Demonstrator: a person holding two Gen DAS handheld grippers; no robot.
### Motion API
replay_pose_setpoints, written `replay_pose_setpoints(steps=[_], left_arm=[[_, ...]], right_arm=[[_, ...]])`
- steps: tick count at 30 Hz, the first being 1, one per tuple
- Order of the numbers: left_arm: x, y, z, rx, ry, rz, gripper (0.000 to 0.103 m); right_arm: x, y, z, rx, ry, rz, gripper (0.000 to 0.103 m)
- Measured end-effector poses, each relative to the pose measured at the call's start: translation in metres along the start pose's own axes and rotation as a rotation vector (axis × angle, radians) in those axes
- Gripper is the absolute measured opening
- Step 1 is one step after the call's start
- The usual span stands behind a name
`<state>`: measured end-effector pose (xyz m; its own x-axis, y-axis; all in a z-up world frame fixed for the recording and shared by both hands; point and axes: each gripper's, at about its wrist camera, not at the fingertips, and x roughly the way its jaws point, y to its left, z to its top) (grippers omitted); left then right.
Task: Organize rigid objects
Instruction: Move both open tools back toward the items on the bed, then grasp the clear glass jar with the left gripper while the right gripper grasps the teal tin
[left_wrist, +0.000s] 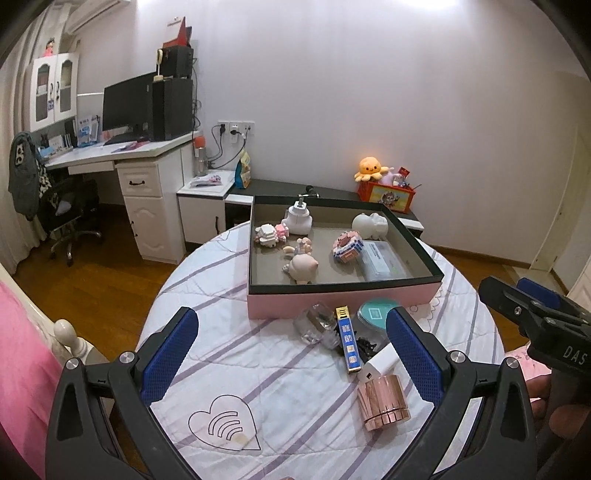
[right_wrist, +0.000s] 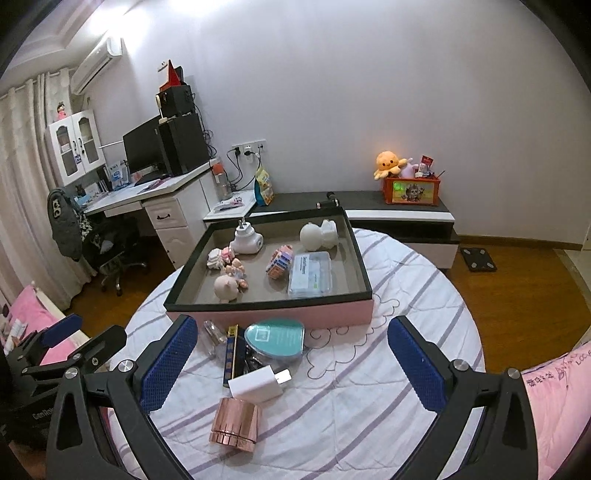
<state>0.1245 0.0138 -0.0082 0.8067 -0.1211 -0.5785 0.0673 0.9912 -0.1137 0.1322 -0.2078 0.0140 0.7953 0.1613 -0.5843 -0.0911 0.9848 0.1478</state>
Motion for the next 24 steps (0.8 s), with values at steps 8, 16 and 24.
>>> replay_pose_setpoints(steps=[8, 16, 24], left_arm=[[-0.001, 0.001, 0.000, -0.002, -0.005, 0.008, 0.103], [-0.001, 0.002, 0.000, 0.000, -0.003, 0.008, 0.103], [0.015, 0.008, -0.006, -0.012, 0.032, 0.019, 0.103]], right_arm=[[0.001, 0.003, 0.000, -0.005, 0.004, 0.004, 0.103], [0.003, 0.005, 0.000, -0.012, 0.011, 0.006, 0.103], [0.017, 0.000, 0.000, -0.017, 0.045, 0.003, 0.103]])
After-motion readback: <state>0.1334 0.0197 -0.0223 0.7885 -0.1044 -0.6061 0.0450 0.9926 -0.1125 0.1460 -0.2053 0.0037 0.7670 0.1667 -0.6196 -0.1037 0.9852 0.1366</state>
